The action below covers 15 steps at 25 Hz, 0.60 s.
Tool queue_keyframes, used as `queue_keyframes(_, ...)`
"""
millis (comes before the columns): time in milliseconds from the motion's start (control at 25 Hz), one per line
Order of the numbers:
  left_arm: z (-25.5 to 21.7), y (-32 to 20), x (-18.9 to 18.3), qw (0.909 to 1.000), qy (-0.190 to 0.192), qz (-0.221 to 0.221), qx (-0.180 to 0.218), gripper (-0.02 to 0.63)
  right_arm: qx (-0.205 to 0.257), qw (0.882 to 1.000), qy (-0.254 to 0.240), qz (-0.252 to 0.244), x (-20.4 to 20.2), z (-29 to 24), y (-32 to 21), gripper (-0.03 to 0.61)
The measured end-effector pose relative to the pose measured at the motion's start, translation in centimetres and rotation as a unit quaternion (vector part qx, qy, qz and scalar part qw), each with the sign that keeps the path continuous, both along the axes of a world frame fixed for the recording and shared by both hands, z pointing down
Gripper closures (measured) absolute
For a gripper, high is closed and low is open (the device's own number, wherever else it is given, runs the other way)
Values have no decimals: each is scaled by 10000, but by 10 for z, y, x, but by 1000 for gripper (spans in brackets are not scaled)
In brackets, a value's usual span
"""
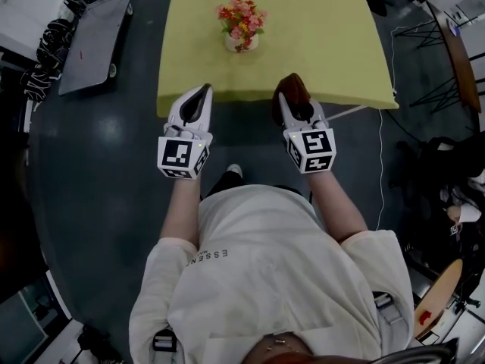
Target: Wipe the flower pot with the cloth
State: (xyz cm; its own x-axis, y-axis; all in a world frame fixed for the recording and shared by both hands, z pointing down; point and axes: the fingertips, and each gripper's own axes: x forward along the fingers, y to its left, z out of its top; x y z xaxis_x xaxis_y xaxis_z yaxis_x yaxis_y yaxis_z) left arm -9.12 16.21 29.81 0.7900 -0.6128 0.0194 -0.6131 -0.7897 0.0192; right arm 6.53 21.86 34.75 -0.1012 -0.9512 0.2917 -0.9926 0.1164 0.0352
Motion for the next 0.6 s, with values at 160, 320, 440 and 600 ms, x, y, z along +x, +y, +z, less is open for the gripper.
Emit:
queue_keyframes(160,1,5,-2,9999,-67,75,120,601,1,10000,21,-60,-5,-2,3,525)
queue_keyframes(320,4,8,-1,9999,-77,74,86,601,-15,10000,45,-80,-5,-1,6,525)
queue_keyframes(440,5,8,-2,9999,-105,54,77,601,-53,9999,32,-81,-6,0,9,525)
queue_keyframes(600,5,7,-2,9999,-116,16,100,601,-59,10000,20,-74,-6,1,11,525)
